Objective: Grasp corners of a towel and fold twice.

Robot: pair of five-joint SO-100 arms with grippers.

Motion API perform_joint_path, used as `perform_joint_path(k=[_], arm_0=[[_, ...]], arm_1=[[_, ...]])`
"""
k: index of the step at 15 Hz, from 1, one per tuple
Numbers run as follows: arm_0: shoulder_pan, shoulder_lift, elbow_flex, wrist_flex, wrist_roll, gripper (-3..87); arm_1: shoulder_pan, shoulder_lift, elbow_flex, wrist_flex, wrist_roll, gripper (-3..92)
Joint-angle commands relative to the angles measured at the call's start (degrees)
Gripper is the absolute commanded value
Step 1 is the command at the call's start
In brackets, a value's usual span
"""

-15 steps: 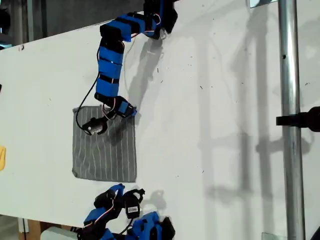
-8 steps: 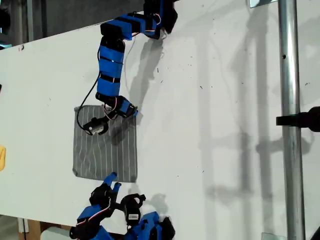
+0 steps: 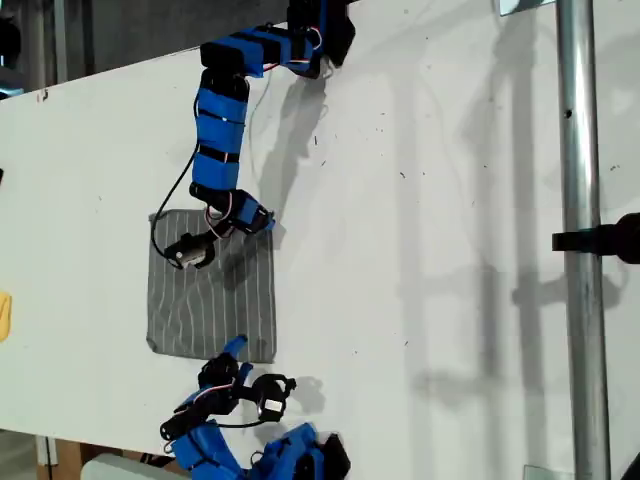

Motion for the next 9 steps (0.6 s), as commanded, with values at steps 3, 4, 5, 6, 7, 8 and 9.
perform_joint_path(k=[3,4,5,6,7,8,9], arm_0=[[-4.0,-8.1,7.3,-11.4,-1.5,22.6],[-4.5,-11.5,6.9,-12.2,-1.8,22.4],[-4.6,-15.6,5.5,-12.4,-2.1,22.3],[-4.6,-20.5,3.6,-12.3,-2.6,21.7],[-4.4,-25.8,0.9,-11.7,-3.2,21.1],[-4.2,-31.6,-4.5,-7.3,-3.8,19.3],[-3.8,-35.2,-8.3,-4.5,-4.0,11.7]], arm_1=[[-0.4,7.8,0.6,-1.1,0.5,-0.3],[-0.5,8.3,0.7,-1.1,0.5,-0.3],[-0.6,8.8,1.0,-1.1,0.6,-0.3],[-0.6,9.4,1.4,-1.2,0.6,-0.3],[-0.6,10.0,2.0,-1.4,0.6,-0.3],[-0.6,10.5,2.5,-1.5,0.6,-0.3],[-0.5,11.0,3.2,-1.7,0.6,-0.3]])
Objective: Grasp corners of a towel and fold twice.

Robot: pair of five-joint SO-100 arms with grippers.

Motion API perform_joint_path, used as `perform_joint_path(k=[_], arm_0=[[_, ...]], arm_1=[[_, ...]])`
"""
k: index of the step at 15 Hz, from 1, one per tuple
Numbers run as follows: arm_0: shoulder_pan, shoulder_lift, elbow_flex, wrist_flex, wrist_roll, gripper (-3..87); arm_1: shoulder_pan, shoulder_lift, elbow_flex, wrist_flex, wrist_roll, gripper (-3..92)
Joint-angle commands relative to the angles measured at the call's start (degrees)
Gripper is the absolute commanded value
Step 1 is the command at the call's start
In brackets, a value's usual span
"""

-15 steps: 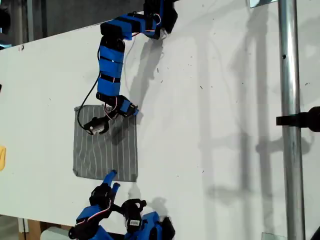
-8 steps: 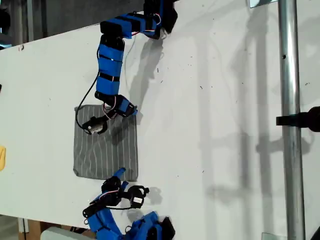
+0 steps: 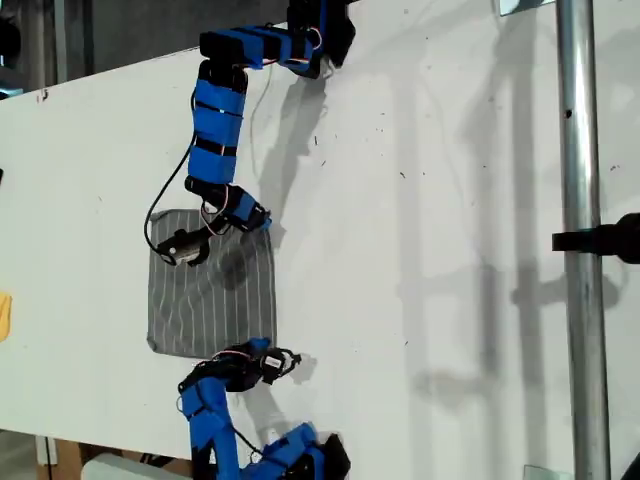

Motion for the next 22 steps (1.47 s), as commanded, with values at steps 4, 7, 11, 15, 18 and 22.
perform_joint_path(k=[4,7,11,15,18,22], arm_0=[[3.0,-1.3,-6.9,4.0,-3.1,-2.9],[9.1,10.1,-7.2,9.5,-7.6,-2.9],[22.3,21.2,-6.8,14.3,-18.9,-2.9],[38.3,20.7,-7.4,14.9,-33.8,-2.9],[46.5,20.4,-8.0,15.0,-43.6,-2.9],[39.7,20.4,-10.0,17.0,-37.2,-2.9]], arm_1=[[0.0,6.8,1.8,-2.3,0.6,-0.3],[-0.7,7.6,3.9,-3.2,1.1,-0.3],[-5.8,12.2,7.9,-3.3,4.7,-0.3],[-17.2,21.1,14.3,-1.8,11.5,-0.3],[-22.9,25.0,14.4,-0.3,14.4,-0.3],[-15.6,23.5,13.3,-1.9,12.3,-0.3]])
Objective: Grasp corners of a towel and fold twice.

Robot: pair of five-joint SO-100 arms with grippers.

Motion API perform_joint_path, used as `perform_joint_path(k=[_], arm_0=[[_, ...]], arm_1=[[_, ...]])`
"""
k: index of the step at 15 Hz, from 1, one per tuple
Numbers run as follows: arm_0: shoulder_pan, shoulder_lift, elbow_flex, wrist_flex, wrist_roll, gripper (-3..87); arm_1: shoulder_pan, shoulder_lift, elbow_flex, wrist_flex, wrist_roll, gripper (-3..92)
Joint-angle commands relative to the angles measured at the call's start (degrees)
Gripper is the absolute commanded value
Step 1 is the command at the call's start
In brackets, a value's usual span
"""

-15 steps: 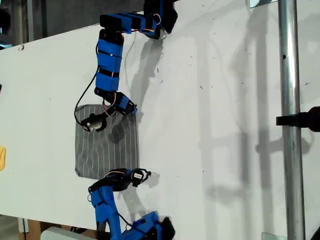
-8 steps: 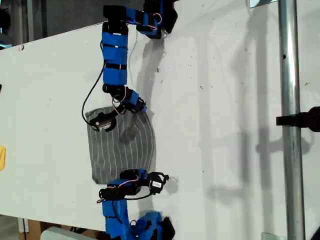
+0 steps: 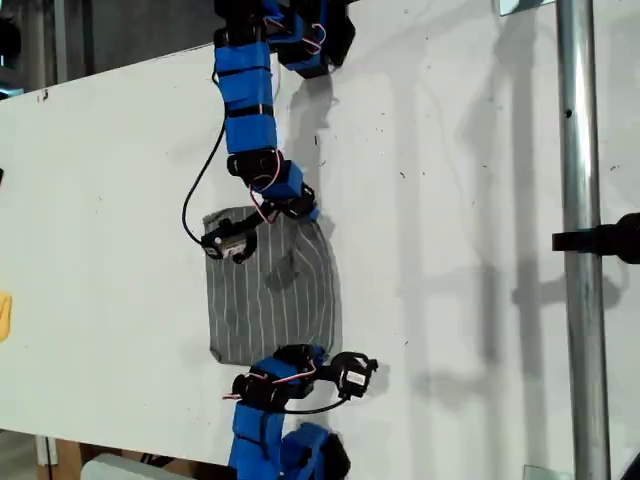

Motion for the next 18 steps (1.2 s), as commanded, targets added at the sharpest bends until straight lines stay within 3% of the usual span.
perform_joint_path(k=[1,3,6,9,11,13,18], arm_0=[[-9.1,1.8,-4.6,2.6,7.7,-2.9],[-20.7,1.9,-6.9,4.8,19.2,-2.9],[-40.7,2.3,-9.8,3.5,37.9,-2.9],[-54.1,3.7,-16.5,1.8,50.0,-2.9],[-57.3,4.8,-20.0,1.6,52.9,-2.9],[-55.0,4.8,-16.1,0.4,50.8,-2.9],[-47.6,5.6,3.3,-12.1,42.5,-2.8]], arm_1=[[7.6,2.5,-3.5,-2.0,-3.2,-0.3],[17.0,1.2,-5.8,-3.3,-8.1,-0.3],[30.2,-2.5,-11.7,-6.2,-17.0,-0.3],[39.1,-3.7,-16.9,-12.5,-22.0,-0.3],[41.3,-1.1,-19.2,-12.4,-22.8,-0.3],[38.6,0.7,-15.4,-11.1,-22.0,-0.3],[33.6,-6.4,-4.8,-13.2,-17.1,-0.3]])
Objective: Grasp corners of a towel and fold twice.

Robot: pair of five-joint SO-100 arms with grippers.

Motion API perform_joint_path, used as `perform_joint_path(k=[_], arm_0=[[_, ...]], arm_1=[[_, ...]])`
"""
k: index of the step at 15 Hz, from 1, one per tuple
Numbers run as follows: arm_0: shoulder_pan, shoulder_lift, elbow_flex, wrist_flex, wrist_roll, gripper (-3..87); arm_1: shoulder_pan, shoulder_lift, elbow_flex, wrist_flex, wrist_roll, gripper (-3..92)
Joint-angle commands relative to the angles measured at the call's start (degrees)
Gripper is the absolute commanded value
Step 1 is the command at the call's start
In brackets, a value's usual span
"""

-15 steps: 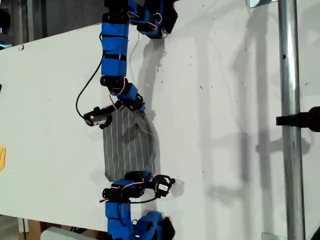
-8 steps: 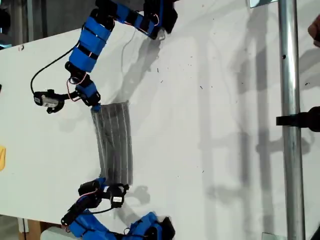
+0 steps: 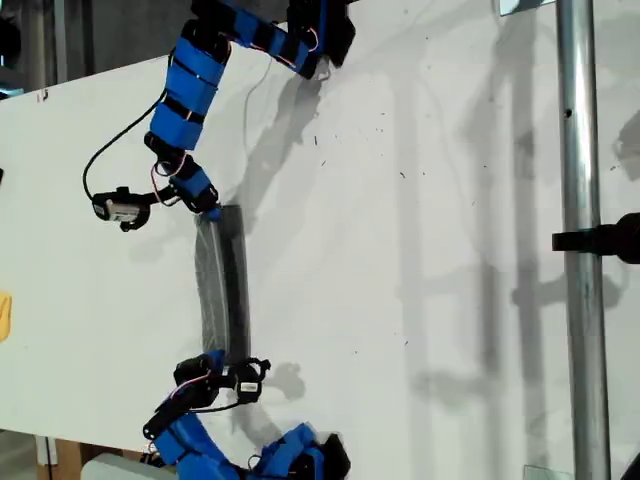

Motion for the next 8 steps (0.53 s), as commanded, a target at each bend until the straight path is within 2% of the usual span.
perform_joint_path(k=[1,3,5,6,7,8], arm_0=[[2.0,1.8,6.1,-5.5,-2.7,-2.8],[0.2,-0.9,10.5,-10.7,-3.1,-2.8],[-2.2,-6.9,10.1,-12.4,-2.2,-2.1],[-2.3,-9.1,8.5,-11.1,-1.9,5.2],[-1.5,-8.8,7.6,-8.8,-2.4,13.7],[-0.3,-5.5,7.1,-5.5,-2.8,22.7]], arm_1=[[-1.0,-3.6,-0.1,-2.2,1.7,-0.3],[-0.4,-10.5,-3.4,-2.8,1.8,-0.3],[0.7,-14.0,-6.2,-2.5,2.4,-0.3],[1.2,-13.4,-6.2,-1.5,3.9,5.4],[1.9,-11.8,-6.3,0.7,5.3,20.1],[2.8,-9.1,-5.3,2.4,6.8,28.1]])
